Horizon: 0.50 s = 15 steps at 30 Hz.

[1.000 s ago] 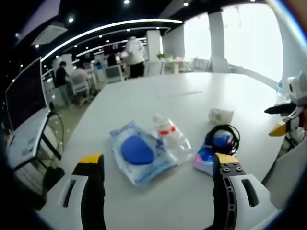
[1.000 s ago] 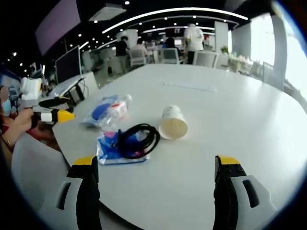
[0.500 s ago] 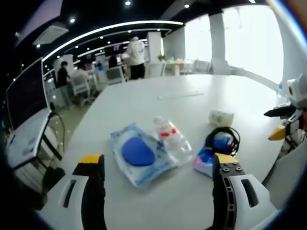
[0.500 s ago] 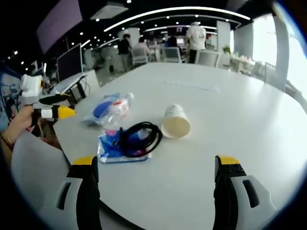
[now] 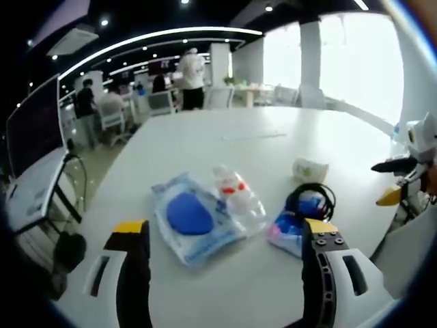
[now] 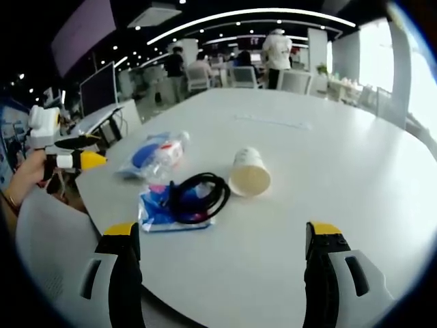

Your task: Arrange the tabletop items into an orderly group along one side of the table until the central work area is clear of visible clutter.

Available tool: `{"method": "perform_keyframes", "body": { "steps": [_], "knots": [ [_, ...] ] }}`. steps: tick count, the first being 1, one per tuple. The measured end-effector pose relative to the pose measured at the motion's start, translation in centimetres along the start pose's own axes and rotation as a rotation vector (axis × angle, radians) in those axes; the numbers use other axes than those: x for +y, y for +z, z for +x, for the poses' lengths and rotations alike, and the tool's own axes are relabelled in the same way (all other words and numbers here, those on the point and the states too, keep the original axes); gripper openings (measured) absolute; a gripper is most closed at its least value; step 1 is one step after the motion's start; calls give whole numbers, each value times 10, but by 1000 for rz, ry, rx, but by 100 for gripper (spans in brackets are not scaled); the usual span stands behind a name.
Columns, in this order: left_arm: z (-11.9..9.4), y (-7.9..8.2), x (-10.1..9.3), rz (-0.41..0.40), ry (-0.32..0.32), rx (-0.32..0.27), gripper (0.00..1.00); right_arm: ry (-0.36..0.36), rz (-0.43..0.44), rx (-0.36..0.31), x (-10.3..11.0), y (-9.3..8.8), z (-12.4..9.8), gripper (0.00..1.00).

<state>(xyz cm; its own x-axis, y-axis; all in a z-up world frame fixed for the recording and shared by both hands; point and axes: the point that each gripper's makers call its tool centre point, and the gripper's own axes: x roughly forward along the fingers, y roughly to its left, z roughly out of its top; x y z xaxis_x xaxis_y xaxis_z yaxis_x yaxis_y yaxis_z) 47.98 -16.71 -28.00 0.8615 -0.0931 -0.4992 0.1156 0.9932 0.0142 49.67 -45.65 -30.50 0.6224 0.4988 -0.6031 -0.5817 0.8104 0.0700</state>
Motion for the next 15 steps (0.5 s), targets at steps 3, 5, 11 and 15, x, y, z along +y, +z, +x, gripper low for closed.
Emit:
{"method": "perform_keyframes", "body": {
  "steps": [3,5,11,15],
  "knots": [
    [3,0,0,7,0,13,89,0,-1,3,0,-1,0,100],
    [5,1,0,7,-4,22,89,0,-3,5,0,-1,0,100],
    [11,13,-3,-5,-15,20,89,-6,4,1,-2,0,0,100],
    [16,17,-7,-1,-18,38,89,-6,7,2,-2,-1,0,100]
  ]
}}
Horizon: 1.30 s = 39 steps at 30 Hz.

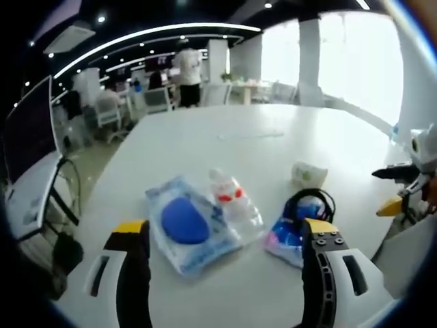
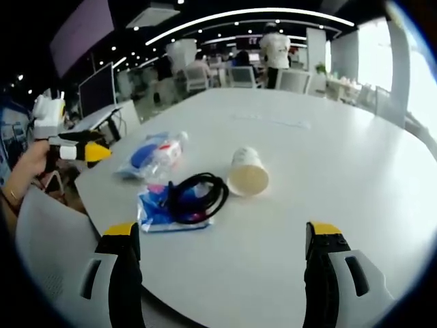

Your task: Arrange the tabletop items into an orderly group along one side of the table until the central work area is clear of visible clutter.

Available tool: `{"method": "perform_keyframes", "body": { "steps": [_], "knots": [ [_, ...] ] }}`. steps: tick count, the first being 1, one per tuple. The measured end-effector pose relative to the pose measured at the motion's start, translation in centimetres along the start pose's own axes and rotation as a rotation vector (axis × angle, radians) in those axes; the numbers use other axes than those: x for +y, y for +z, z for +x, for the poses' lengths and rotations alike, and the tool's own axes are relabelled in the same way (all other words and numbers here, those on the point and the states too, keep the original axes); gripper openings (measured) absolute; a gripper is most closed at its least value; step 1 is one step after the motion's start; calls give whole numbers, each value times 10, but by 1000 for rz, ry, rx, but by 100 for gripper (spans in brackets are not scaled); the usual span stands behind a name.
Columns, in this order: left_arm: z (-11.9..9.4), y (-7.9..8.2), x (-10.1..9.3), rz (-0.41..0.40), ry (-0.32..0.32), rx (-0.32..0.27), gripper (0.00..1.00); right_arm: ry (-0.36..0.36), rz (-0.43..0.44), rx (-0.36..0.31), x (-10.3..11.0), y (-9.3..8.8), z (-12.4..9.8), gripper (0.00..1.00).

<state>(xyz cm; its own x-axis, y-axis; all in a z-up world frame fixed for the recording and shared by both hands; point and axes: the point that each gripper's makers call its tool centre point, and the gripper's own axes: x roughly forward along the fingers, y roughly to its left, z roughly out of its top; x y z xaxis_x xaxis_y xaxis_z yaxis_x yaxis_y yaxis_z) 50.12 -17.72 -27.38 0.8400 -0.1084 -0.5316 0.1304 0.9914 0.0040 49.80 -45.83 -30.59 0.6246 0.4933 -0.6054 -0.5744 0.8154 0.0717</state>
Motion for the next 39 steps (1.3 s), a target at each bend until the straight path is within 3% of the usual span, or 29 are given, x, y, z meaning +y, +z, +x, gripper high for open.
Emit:
{"method": "perform_keyframes", "body": {
  "steps": [17,39],
  "knots": [
    [30,21,-6,-19,-2,20,86,2,2,5,1,-1,1,100],
    [83,19,-4,-69,-51,119,83,21,7,26,5,-4,4,100]
  ]
}}
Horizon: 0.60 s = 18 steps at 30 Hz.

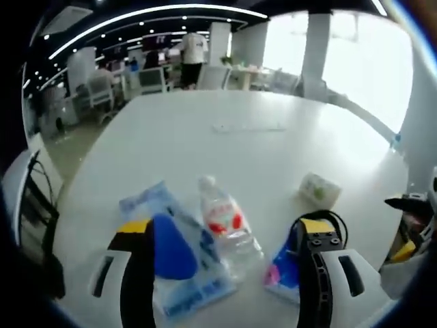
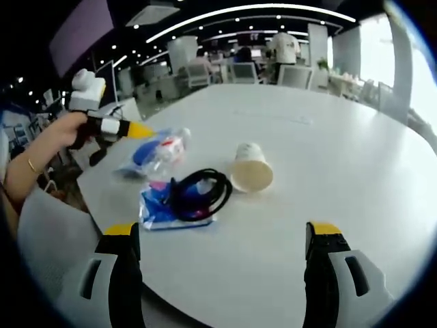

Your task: Arrange the tabletop items into an orderly group along one side of the table until the central work area is clear of visible clutter.

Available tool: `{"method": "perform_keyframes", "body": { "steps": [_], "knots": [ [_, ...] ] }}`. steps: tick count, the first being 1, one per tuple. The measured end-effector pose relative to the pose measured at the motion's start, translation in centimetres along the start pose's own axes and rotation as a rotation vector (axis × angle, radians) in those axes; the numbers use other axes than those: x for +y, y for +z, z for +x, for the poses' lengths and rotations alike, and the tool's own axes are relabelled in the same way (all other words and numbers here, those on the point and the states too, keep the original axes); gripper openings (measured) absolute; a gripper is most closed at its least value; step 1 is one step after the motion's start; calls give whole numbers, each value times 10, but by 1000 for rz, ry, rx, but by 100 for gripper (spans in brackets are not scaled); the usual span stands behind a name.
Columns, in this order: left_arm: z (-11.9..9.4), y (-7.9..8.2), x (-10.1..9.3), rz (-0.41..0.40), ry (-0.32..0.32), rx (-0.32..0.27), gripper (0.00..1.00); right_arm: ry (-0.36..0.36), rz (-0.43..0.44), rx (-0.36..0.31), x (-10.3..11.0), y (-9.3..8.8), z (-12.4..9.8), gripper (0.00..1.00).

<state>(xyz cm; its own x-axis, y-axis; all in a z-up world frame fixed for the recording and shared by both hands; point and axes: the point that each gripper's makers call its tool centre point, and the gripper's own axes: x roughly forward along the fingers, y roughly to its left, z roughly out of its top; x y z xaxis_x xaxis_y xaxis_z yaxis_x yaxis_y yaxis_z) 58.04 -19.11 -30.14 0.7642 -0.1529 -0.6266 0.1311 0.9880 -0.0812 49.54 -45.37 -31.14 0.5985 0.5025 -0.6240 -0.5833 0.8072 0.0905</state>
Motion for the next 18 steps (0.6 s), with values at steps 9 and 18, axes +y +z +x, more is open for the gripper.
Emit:
{"method": "perform_keyframes", "body": {
  "steps": [9,18],
  "knots": [
    [23,-11,1,-35,-10,66,81,-19,-3,10,-3,-2,-1,100],
    [37,-15,5,-74,0,137,78,-20,0,7,-2,-2,-1,100]
  ]
}}
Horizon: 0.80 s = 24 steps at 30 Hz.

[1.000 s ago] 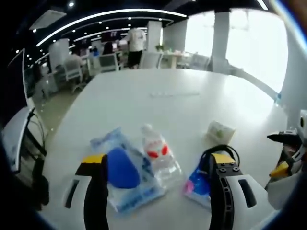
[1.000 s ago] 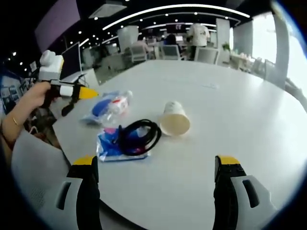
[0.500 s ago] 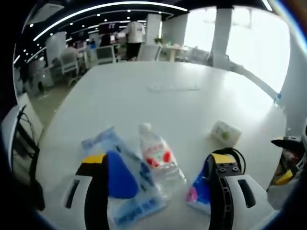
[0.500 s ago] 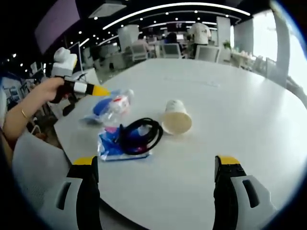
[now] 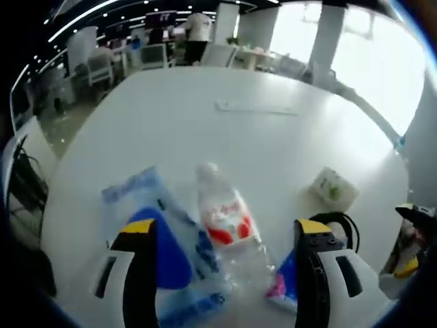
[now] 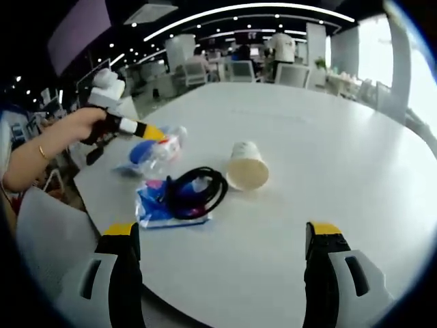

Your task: Arrange the tabletop items into an orderly group along one side of the table until the central work area is clear of visible clutter.

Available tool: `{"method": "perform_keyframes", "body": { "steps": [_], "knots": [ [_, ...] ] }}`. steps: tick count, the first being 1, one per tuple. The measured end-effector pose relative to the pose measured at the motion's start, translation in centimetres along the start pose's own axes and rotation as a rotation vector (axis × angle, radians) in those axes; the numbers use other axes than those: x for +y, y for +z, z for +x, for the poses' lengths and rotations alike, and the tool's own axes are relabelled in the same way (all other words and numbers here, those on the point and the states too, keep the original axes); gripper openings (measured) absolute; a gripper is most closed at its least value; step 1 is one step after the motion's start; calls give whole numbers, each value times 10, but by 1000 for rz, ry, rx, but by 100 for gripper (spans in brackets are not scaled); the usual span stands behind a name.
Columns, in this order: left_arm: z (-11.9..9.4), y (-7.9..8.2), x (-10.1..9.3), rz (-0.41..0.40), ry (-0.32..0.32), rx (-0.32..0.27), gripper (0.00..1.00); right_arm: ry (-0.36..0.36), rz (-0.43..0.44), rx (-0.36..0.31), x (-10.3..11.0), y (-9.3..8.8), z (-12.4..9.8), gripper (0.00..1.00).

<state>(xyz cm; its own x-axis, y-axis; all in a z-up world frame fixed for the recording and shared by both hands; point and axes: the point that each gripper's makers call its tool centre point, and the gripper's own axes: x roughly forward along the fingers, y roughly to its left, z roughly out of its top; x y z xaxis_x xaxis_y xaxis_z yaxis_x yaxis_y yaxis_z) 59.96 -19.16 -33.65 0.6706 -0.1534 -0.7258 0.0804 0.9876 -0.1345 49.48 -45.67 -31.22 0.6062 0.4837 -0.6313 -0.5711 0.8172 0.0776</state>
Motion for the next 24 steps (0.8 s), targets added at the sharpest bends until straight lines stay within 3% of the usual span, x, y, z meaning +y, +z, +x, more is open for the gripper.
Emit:
{"method": "perform_keyframes", "body": {
  "steps": [7,13,15,17,20,24],
  "knots": [
    [5,9,-2,-79,-20,17,74,0,-5,3,1,0,0,100],
    [10,7,-2,-108,-32,92,70,-5,-2,-2,-1,1,-1,100],
    [11,6,4,-174,0,101,64,-6,0,-2,-2,0,-2,100],
    [13,6,4,-193,-14,104,60,-9,0,-1,-3,0,-2,100],
    [16,0,-3,-193,-31,145,62,-13,5,-2,-4,0,-3,100],
    [20,-1,-4,-162,-9,186,54,-15,8,-1,-5,0,-4,100]
  ]
}}
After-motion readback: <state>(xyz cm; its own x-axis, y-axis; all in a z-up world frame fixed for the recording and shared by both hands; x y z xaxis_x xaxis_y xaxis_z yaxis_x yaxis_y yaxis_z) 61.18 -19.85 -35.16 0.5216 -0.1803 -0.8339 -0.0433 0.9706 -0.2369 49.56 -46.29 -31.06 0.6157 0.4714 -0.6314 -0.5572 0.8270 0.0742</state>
